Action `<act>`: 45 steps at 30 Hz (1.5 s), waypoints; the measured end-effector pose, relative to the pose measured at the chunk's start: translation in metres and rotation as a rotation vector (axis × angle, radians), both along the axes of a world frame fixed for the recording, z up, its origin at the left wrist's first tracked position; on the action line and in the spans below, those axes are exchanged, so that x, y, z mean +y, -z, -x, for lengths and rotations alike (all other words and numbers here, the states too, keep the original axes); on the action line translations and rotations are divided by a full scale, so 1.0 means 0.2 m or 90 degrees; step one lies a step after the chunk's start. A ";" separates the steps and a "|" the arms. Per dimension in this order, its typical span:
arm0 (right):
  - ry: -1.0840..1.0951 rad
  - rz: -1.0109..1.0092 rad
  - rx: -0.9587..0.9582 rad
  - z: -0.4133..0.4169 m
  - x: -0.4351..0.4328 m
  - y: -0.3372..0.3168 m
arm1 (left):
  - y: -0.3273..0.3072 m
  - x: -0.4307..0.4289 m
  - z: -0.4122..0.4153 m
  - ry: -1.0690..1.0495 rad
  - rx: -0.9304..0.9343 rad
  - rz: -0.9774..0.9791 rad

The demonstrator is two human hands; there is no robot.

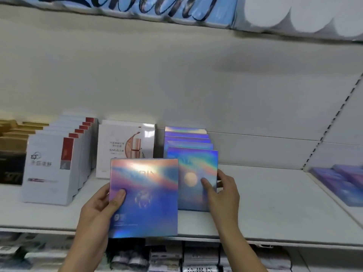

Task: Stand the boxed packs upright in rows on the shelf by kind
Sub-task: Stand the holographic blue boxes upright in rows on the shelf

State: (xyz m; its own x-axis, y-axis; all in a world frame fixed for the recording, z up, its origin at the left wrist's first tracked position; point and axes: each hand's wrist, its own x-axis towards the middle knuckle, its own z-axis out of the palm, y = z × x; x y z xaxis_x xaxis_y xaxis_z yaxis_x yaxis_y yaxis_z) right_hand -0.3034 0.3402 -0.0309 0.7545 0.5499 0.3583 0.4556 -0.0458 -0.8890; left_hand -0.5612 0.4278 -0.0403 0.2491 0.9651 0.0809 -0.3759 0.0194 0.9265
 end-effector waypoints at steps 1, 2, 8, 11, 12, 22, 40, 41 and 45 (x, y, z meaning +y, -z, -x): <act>0.005 0.014 -0.009 -0.01 0.01 -0.01 | 0.00 0.01 -0.01 0.006 -0.004 -0.002; 0.009 0.024 -0.015 -0.01 0.02 -0.02 | 0.00 0.01 -0.02 0.011 -0.009 -0.003; 0.011 0.057 -0.009 -0.02 0.02 -0.04 | -0.05 -0.02 -0.11 0.027 -0.040 -0.015; 0.006 0.024 -0.008 -0.01 -0.03 -0.09 | -0.06 -0.04 -0.15 0.044 -0.045 -0.028; -0.001 -0.019 0.001 0.00 -0.06 -0.10 | -0.07 -0.06 -0.16 0.052 -0.046 -0.036; -0.327 -0.131 0.255 0.04 -0.25 -0.16 | -0.09 -0.21 -0.38 0.074 -0.038 -0.072; -0.016 0.069 -0.055 -0.06 -0.07 -0.03 | -0.05 -0.12 -0.22 -0.135 0.102 -0.123; -0.018 0.067 -0.049 -0.05 -0.07 -0.03 | -0.05 -0.12 -0.21 -0.131 0.096 -0.121; -0.021 0.052 -0.026 -0.03 -0.10 -0.03 | -0.07 -0.11 -0.21 -0.114 0.074 -0.110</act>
